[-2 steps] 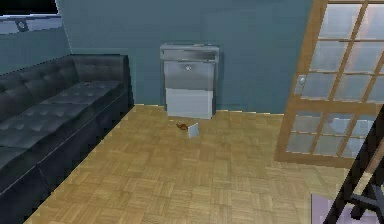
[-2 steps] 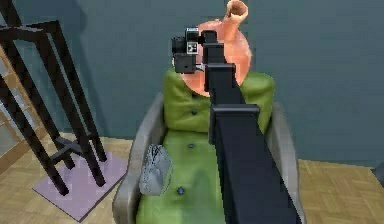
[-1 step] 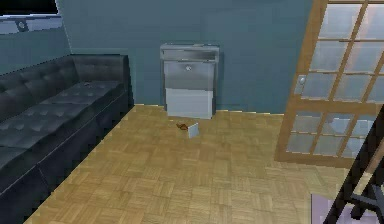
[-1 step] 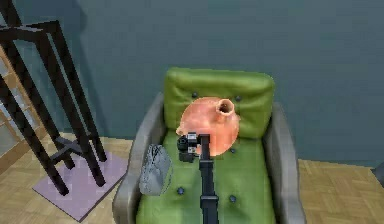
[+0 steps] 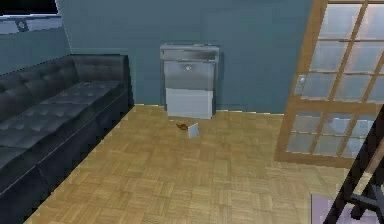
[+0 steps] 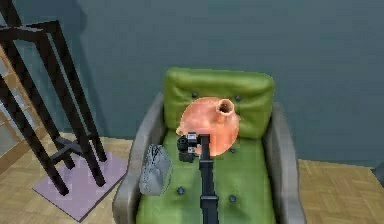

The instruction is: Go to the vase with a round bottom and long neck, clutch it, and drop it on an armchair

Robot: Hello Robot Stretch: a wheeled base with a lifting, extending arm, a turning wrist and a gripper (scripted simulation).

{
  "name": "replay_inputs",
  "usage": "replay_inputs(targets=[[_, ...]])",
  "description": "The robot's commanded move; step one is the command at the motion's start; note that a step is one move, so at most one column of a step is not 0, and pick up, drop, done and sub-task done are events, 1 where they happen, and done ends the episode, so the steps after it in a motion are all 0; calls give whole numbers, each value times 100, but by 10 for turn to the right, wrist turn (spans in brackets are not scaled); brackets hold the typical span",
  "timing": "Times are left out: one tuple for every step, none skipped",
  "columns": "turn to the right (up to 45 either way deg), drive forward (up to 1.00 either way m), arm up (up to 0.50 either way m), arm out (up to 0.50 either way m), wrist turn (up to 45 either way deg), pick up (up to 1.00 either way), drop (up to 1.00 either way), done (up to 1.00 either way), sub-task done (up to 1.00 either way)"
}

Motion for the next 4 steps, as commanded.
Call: replay_inputs(targets=[[0,0,0,0,0,0,100,0,0],[0,0,10,0,0,0,0,0,0],[0,0,0,-8,0,0,0,0,0],[0,0,0,0,0,0,0,100,0]])
